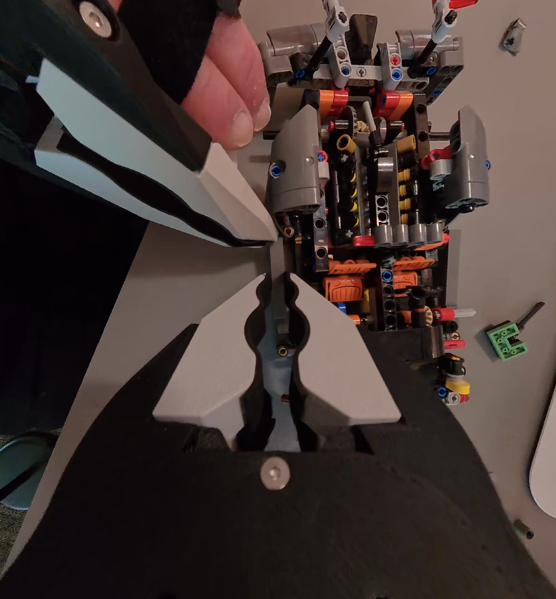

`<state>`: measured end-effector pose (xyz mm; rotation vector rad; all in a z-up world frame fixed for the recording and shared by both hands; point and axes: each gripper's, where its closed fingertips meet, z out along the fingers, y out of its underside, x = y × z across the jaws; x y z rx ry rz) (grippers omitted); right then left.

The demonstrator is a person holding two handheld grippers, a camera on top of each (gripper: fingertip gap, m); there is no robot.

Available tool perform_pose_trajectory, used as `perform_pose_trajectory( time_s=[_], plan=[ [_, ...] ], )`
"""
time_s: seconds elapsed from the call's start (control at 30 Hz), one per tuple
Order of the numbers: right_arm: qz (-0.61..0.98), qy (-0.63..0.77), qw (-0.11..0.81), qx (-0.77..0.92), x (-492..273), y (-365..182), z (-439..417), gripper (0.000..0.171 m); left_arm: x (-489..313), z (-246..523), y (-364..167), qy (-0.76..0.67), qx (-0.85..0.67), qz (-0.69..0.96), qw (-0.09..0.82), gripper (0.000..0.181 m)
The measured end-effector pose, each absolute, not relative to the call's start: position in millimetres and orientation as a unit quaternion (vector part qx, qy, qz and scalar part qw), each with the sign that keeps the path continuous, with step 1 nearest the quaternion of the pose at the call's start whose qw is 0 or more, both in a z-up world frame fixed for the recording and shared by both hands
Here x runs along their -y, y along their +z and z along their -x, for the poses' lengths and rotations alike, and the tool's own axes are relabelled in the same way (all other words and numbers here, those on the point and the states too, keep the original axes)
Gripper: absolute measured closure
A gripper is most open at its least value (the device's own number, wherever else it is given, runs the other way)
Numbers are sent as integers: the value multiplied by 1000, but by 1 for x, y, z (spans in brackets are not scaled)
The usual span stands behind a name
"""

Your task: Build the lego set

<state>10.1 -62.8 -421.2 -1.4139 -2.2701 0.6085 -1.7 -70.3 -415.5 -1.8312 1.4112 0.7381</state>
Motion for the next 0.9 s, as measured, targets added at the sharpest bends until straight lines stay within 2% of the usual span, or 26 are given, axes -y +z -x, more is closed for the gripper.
perform_pose_trajectory(
  time_s=[0.47,0.9],
  plan=[
    [529,229,164,801,62,-423,-10,166,67,1,-418,280,-546,720,325,178],
    [563,220,92,791,59,-425,-10,166,62,2,-419,242,-553,750,269,179]
  ],
)
